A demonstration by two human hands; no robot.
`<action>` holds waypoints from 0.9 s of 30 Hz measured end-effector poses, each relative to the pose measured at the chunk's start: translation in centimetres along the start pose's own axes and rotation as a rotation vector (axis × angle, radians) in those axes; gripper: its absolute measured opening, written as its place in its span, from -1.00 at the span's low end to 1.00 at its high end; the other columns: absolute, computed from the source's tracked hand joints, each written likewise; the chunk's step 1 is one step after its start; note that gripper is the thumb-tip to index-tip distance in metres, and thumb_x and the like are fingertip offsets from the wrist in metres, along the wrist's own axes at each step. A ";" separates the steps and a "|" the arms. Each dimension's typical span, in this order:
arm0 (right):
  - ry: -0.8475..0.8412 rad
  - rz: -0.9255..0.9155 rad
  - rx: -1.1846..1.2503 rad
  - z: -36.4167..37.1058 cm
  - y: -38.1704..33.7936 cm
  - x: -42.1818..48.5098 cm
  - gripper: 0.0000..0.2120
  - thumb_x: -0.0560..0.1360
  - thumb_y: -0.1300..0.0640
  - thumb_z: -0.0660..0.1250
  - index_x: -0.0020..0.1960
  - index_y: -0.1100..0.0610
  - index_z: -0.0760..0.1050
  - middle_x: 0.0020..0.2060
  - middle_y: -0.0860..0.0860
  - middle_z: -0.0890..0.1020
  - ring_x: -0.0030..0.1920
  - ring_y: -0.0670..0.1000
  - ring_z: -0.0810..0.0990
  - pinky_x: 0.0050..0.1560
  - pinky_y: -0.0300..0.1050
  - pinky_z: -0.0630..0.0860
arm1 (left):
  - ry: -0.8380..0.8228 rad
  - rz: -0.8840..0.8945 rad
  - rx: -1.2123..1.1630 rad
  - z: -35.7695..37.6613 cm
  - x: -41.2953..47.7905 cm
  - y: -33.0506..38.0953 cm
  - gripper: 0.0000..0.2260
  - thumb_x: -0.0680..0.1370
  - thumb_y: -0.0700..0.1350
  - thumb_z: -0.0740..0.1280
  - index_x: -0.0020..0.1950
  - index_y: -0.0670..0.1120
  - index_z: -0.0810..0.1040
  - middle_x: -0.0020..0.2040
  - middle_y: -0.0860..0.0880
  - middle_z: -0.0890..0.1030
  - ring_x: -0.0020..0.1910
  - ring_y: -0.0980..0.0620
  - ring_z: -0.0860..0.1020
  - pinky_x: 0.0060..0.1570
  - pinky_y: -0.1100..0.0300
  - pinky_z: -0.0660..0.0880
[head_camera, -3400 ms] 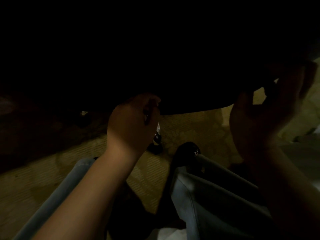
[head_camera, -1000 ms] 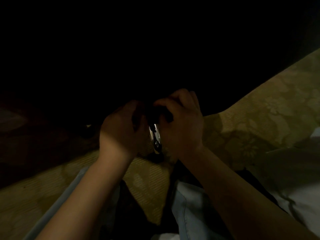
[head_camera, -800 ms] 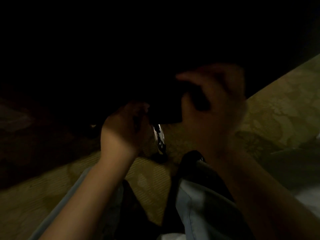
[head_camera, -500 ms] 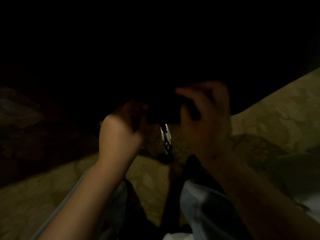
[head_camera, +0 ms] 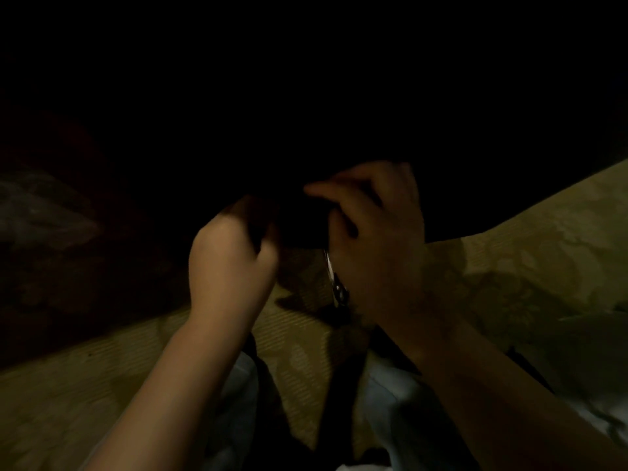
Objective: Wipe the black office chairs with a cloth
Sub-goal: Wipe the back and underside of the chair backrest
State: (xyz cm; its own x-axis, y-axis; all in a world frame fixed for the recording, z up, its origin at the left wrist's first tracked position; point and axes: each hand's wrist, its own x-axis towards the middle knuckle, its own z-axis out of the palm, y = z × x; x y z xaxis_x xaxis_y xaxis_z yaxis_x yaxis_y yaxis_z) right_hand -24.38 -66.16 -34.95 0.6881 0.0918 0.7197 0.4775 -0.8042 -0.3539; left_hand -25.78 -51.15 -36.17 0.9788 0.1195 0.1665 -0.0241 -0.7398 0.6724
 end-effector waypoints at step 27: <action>0.073 0.080 -0.165 -4.6 -0.6 0.1 -0.71 0.38 0.37 0.33 0.04 0.15 0.65 0.06 0.01 0.41 0.08 0.09 0.41 0.16 -0.41 0.26 | 0.033 -0.178 -0.218 -5.0 -2.2 -2.9 -0.61 0.59 -0.08 0.28 0.43 -0.01 0.37 0.28 0.12 0.42 0.10 0.30 0.41 -0.06 0.46 0.32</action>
State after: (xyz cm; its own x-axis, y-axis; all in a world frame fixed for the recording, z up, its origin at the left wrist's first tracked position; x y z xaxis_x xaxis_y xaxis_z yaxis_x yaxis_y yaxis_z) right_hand -27.06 -68.35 -31.90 0.6763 -0.0145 0.7365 0.3222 -0.8932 -0.3135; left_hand -28.84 -45.98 -34.84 0.9644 0.2590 0.0523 0.1015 -0.5458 0.8317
